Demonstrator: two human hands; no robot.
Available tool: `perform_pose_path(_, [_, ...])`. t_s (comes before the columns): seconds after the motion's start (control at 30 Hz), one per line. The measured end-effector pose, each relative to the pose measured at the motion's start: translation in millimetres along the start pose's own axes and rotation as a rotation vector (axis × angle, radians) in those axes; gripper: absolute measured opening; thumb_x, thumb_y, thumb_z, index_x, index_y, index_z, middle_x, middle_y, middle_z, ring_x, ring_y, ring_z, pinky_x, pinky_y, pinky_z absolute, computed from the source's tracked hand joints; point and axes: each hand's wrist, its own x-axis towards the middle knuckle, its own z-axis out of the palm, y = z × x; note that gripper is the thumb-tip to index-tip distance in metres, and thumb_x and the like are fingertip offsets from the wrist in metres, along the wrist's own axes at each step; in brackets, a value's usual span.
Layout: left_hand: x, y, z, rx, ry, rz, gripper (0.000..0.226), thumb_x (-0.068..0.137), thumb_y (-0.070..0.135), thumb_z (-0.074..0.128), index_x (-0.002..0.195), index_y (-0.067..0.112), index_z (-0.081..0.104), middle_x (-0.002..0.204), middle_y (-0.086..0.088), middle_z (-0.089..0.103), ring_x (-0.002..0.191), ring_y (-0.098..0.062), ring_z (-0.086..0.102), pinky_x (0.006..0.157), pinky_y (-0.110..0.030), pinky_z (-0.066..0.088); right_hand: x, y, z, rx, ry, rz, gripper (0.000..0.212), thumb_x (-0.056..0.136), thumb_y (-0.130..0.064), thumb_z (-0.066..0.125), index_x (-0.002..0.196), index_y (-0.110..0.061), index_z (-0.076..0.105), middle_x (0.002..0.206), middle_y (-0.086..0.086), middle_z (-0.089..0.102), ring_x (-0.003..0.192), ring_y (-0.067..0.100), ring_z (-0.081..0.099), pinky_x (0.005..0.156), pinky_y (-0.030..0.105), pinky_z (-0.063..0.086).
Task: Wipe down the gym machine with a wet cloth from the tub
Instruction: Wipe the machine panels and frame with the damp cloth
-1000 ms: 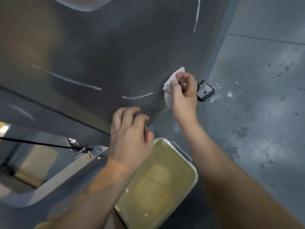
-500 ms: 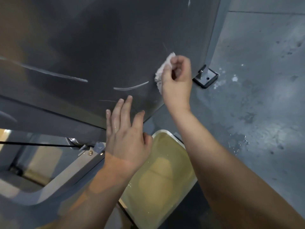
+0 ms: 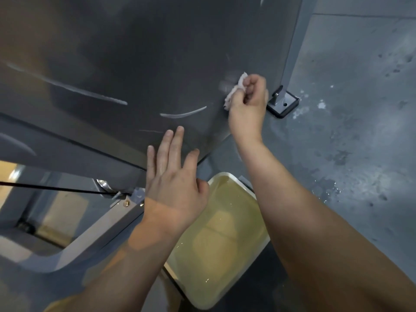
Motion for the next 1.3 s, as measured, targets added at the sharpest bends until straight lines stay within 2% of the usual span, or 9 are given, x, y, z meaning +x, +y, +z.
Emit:
perform_pose_path(0.17, [-4, -11, 3, 0.021, 0.003, 0.021, 0.057, 0.076, 0.026, 0.064, 0.133, 0.022, 0.061, 0.171, -0.004, 0.013, 0.158, -0.019, -0.002, 0.128, -0.049, 0.001, -21, -14, -5, 0.113, -0.167, -0.141, 0.024, 0.091, -0.012, 0.049, 0.096, -0.035, 0.052, 0.106, -0.006, 0.050, 0.087, 0.030, 0.063, 0.080, 0.053, 0.054])
perform_pose_path(0.37, [-7, -8, 1, 0.024, -0.003, 0.017, 0.055, 0.077, 0.027, 0.063, 0.132, 0.024, 0.061, 0.171, -0.003, 0.012, 0.158, -0.017, -0.004, 0.128, -0.048, -0.001, -3, -13, -5, 0.197, -0.030, 0.002, 0.019, 0.091, -0.009, 0.050, 0.103, -0.022, 0.055, 0.109, 0.012, 0.054, 0.088, 0.017, 0.060, 0.083, 0.037, 0.053])
perform_pose_path(0.47, [-7, -12, 2, 0.034, 0.006, 0.016, 0.054, 0.076, 0.027, 0.065, 0.129, 0.023, 0.062, 0.171, -0.003, 0.015, 0.158, -0.018, -0.002, 0.128, -0.048, 0.001, -26, -9, -5, 0.156, -0.164, -0.099, 0.016, 0.094, -0.007, 0.055, 0.104, -0.018, 0.060, 0.105, 0.005, 0.056, 0.085, 0.004, 0.055, 0.079, 0.020, 0.046])
perform_pose_path(0.63, [-7, -7, 0, 0.031, -0.004, 0.002, 0.054, 0.077, 0.027, 0.061, 0.131, 0.024, 0.061, 0.171, -0.003, 0.013, 0.158, -0.017, -0.004, 0.128, -0.048, -0.001, 12, -13, -12, 0.148, -0.060, -0.024, 0.020, 0.089, -0.018, 0.052, 0.095, -0.036, 0.056, 0.104, 0.013, 0.060, 0.082, 0.020, 0.064, 0.078, 0.042, 0.056])
perform_pose_path(0.8, [-9, -8, 0, 0.054, 0.043, -0.020, 0.060, 0.075, 0.028, 0.067, 0.135, 0.018, 0.059, 0.169, -0.007, 0.019, 0.157, -0.022, 0.003, 0.127, -0.050, 0.002, -17, -20, -11, 0.186, -0.173, -0.248, 0.017, 0.088, 0.000, 0.054, 0.097, -0.011, 0.063, 0.103, -0.004, 0.053, 0.090, 0.020, 0.062, 0.081, 0.040, 0.054])
perform_pose_path(0.87, [-9, -3, -2, 0.051, 0.068, -0.042, 0.063, 0.075, 0.027, 0.066, 0.136, 0.016, 0.058, 0.168, -0.008, 0.019, 0.157, -0.025, 0.004, 0.127, -0.053, 0.002, -8, -17, -16, 0.158, -0.228, -0.274, 0.018, 0.086, 0.000, 0.055, 0.093, -0.013, 0.064, 0.102, -0.005, 0.053, 0.089, 0.014, 0.063, 0.079, 0.035, 0.054])
perform_pose_path(1.0, [-12, 3, -5, 0.075, 0.123, -0.063, 0.069, 0.076, 0.027, 0.064, 0.142, 0.011, 0.054, 0.168, -0.011, 0.016, 0.158, -0.027, 0.000, 0.127, -0.054, 0.001, 17, -32, -19, 0.165, -0.033, -0.188, 0.022, 0.086, -0.002, 0.054, 0.092, -0.021, 0.061, 0.099, -0.005, 0.054, 0.089, 0.006, 0.058, 0.078, 0.021, 0.047])
perform_pose_path(1.17, [-12, -4, -2, 0.184, 0.090, -0.079, 0.084, 0.078, 0.033, 0.062, 0.154, 0.004, 0.040, 0.172, -0.010, 0.000, 0.158, -0.024, -0.012, 0.127, -0.054, 0.005, 0, -27, -16, 0.133, -0.138, -0.379, 0.015, 0.087, 0.005, 0.057, 0.096, -0.003, 0.066, 0.103, -0.006, 0.055, 0.100, 0.014, 0.061, 0.088, 0.024, 0.048])
perform_pose_path(1.3, [-9, -8, 3, 0.214, 0.057, -0.076, 0.089, 0.080, 0.035, 0.061, 0.157, 0.001, 0.032, 0.172, -0.008, -0.008, 0.157, -0.024, -0.016, 0.127, -0.054, 0.008, 22, -28, -20, 0.128, -0.016, -0.237, 0.014, 0.089, -0.003, 0.056, 0.097, -0.010, 0.065, 0.100, -0.001, 0.057, 0.088, 0.000, 0.055, 0.077, 0.019, 0.045])
